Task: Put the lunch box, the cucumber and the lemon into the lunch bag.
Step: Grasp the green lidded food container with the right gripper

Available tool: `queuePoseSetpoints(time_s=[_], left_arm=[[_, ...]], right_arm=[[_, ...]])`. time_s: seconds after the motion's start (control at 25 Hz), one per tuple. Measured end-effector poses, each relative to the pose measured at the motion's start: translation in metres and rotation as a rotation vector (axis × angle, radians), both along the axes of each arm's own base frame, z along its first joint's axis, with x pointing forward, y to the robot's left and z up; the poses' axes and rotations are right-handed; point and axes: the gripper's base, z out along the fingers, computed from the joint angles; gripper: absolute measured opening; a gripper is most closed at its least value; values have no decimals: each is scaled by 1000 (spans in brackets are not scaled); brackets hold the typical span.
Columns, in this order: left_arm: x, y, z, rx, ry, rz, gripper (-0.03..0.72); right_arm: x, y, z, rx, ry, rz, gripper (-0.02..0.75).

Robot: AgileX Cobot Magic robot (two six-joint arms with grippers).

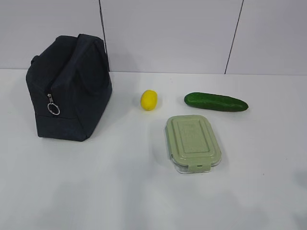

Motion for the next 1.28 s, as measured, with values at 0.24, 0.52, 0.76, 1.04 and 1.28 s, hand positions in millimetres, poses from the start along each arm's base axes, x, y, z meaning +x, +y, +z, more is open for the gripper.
queuePoseSetpoints(time_s=[0.24,0.52,0.76,1.04,1.28], left_arm=[[0,0,0,0,0,0,241],[0,0,0,0,0,0,241],[0,0,0,0,0,0,240],[0,0,0,0,0,0,240],[0,0,0,0,0,0,240]], right_arm=[[0,0,0,0,0,0,20],[0,0,0,0,0,0,20],[0,0,0,0,0,0,20],[0,0,0,-2,0,-1,20],[0,0,0,-2,0,-1,20]])
